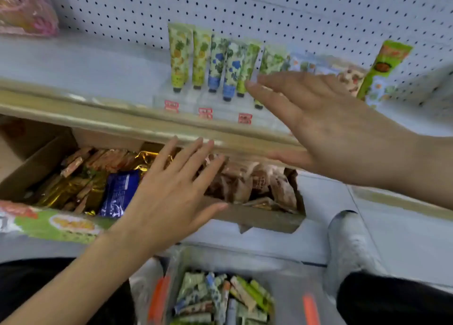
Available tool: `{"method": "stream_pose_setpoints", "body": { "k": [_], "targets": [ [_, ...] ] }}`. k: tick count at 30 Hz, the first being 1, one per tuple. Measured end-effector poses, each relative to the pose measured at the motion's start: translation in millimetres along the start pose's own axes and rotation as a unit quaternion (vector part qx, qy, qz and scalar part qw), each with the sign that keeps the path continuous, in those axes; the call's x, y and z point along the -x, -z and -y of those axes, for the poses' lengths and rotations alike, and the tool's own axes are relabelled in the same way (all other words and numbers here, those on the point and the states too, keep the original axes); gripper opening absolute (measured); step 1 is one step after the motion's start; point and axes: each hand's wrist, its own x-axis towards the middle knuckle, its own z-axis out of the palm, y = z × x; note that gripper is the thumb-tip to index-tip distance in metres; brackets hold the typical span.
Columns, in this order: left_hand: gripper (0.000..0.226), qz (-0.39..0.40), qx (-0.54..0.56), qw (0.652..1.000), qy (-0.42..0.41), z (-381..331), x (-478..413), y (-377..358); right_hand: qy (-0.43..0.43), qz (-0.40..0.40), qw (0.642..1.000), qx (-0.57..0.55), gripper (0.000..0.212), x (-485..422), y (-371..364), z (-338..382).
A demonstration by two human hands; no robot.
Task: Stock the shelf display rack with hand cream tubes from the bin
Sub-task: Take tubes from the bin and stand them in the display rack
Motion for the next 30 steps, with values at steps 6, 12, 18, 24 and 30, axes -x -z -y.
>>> {"method": "stream_pose_setpoints", "body": {
  "k": [6,12,18,24,30],
  "targets": [
    [0.073,0.105,0.023,0.992,-0.068,-36,71,-50,0.068,0.091,0.990,-0.079,0.095,106,-104,65],
    [0.074,0.202,0.037,0.977,-0.063,-56,116,-125,0.053,0.265,0.946,-0.180,0.094,165,-210,124],
    [0.082,0.270,0.117,0.953,0.073,-65,155,-199,-0.104,0.473,0.818,-0.311,0.096,200,-312,170],
    [0.089,0.247,0.188,0.932,0.189,-84,186,-246,-0.327,0.514,0.665,-0.433,0.109,238,-393,195],
    [0.085,0.182,0.224,0.924,0.249,-102,194,-266,-0.392,0.451,0.626,-0.501,0.074,258,-419,205]
  ]
}}
